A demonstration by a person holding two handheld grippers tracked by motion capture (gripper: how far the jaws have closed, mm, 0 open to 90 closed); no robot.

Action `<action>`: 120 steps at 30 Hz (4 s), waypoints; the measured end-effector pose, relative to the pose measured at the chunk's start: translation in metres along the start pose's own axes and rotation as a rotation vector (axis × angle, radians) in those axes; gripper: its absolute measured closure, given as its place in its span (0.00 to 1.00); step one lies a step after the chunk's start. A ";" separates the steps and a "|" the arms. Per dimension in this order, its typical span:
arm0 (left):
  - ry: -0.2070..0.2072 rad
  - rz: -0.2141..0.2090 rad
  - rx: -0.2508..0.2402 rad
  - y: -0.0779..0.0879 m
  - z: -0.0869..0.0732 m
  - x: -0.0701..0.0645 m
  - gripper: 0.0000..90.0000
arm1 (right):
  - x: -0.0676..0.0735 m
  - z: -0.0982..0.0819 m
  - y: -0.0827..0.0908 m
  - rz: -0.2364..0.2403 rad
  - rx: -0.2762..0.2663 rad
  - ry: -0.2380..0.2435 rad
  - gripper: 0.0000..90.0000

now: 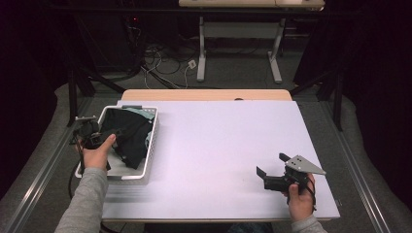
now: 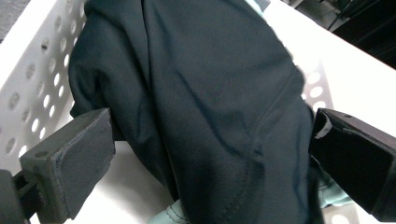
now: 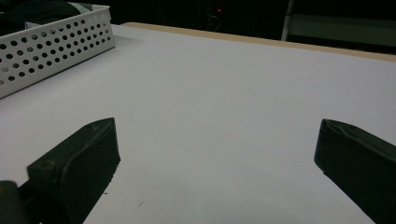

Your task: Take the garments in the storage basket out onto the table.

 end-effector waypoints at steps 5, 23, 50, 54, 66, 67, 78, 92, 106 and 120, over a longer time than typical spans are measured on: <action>0.003 0.006 0.037 -0.010 -0.003 0.000 0.00 | 0.000 0.000 -0.001 0.003 0.006 0.009 0.00; 0.009 0.002 0.116 -0.035 -0.010 -0.001 0.00 | 0.002 -0.002 -0.003 0.015 0.017 0.024 0.00; 0.021 -0.024 0.170 -0.045 -0.011 0.001 0.13 | 0.002 -0.004 -0.007 0.024 0.033 0.020 0.00; 0.038 -0.026 0.176 -0.044 -0.011 0.001 0.18 | 0.002 -0.004 -0.008 0.025 0.032 0.021 0.00; 0.065 -0.036 0.184 -0.043 -0.011 0.001 0.31 | 0.001 -0.004 -0.009 0.025 0.033 0.027 0.01; 0.065 -0.036 0.184 -0.043 -0.011 0.001 0.32 | 0.001 -0.004 -0.009 0.025 0.033 0.027 0.01; 0.062 -0.041 0.176 -0.041 -0.011 0.001 0.38 | 0.001 -0.005 -0.009 0.023 0.048 0.028 0.01; 0.083 -0.077 0.163 -0.037 -0.011 0.004 0.49 | 0.001 -0.006 -0.010 0.020 0.052 0.037 0.02; 0.139 -0.099 0.141 -0.033 -0.012 0.006 0.61 | 0.001 -0.006 -0.010 0.022 0.056 0.032 0.02; 0.191 -0.118 0.119 -0.030 -0.011 0.008 0.70 | 0.002 -0.007 -0.011 0.021 0.056 0.035 0.03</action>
Point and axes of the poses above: each handheld gripper's, and its own axes: y roughly backward along the jaws, z roughly out of its top, x roughly to its left, the point moved 3 cm from there along -y, roughly forward along the jaws, and after that the axes turned 10 degrees about -y, right-handed, at the moved point
